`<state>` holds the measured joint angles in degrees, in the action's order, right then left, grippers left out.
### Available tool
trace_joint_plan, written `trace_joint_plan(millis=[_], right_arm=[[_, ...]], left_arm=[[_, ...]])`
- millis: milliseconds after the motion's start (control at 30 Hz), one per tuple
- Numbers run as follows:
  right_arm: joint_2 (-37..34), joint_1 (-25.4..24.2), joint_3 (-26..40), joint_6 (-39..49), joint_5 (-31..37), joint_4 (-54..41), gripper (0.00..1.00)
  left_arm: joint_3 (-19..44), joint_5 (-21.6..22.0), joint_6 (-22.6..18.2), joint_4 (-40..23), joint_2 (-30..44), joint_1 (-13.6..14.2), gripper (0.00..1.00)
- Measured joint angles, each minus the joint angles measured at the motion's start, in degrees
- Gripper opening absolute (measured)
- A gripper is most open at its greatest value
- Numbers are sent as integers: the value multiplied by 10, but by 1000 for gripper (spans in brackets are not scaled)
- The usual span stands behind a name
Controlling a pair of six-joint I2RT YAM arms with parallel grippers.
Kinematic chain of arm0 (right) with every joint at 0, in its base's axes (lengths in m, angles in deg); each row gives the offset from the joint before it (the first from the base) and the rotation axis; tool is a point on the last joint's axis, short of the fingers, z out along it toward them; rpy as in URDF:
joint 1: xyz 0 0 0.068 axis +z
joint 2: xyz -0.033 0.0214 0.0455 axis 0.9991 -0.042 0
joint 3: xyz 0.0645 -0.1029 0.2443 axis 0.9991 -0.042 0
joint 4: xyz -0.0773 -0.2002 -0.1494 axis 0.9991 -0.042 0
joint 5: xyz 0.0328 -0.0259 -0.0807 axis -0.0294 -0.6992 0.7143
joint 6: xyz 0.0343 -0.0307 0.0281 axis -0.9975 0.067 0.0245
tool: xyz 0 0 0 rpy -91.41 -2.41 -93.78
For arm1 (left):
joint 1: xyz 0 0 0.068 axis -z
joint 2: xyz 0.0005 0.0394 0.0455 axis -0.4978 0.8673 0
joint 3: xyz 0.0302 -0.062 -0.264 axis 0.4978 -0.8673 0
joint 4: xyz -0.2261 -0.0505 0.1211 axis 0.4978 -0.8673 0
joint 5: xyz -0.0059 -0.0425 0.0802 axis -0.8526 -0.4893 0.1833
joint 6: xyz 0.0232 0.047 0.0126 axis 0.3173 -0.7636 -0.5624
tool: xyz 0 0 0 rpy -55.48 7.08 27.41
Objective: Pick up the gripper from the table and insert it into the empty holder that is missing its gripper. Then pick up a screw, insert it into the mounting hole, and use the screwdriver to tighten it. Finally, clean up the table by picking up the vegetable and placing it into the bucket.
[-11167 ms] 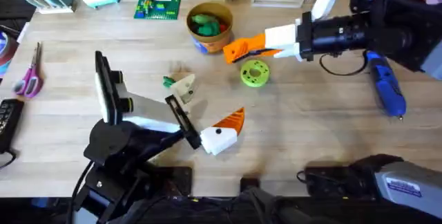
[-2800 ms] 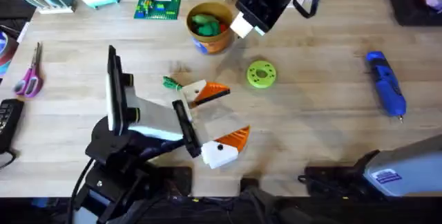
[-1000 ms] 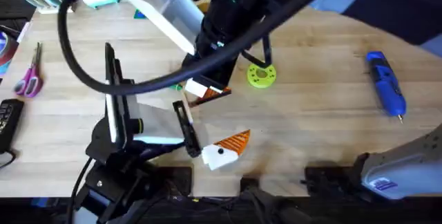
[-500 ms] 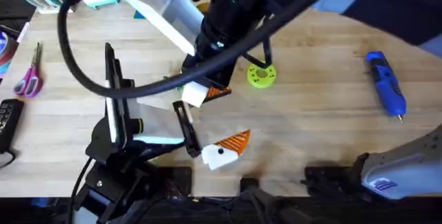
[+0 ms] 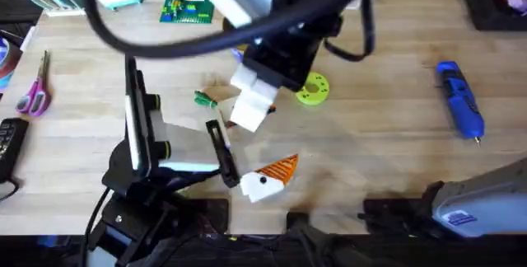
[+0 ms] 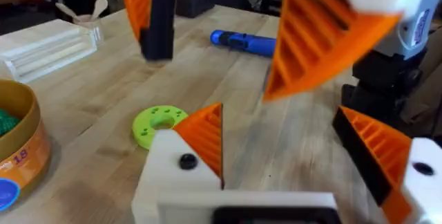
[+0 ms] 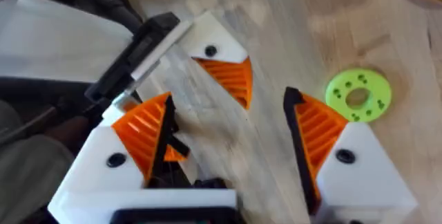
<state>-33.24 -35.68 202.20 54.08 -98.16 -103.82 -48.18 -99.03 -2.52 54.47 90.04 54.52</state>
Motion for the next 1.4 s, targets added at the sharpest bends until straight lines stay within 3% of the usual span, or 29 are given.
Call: trace_joint_plan(millis=[167, 200, 367, 400, 433, 633, 767, 967, 1167, 1400], right_arm=[[52, -44, 36, 0, 0, -81, 920], [61, -50, 38, 0, 0, -94, 920], [96, -65, 41, 0, 0, -106, 922], [100, -66, 41, 0, 0, -106, 922], [103, -69, 41, 0, 0, -106, 922], [110, -97, 41, 8, 0, -107, 924], [110, -166, 41, 16, -14, -107, 924], [146, -340, -11, 34, -44, -107, 924], [231, -538, -177, 62, -63, -95, 924], [278, -739, -332, 78, -70, 40, 924]], left_arm=[[0, 0, 0, 0, 0, 0, 985], [0, 0, 1, 0, 0, 0, 913], [0, 0, 0, 0, 0, 0, 140], [0, 0, -2, 0, 0, 0, 40], [0, 0, -1, 0, 0, 0, 14], [0, 0, -2, 0, 0, 0, 7], [0, 0, -2, 0, 0, 0, 6], [0, 0, -2, 0, 0, 0, 6], [0, 0, -2, 0, 0, 0, 6], [0, 0, -2, 0, 0, 0, 6]])
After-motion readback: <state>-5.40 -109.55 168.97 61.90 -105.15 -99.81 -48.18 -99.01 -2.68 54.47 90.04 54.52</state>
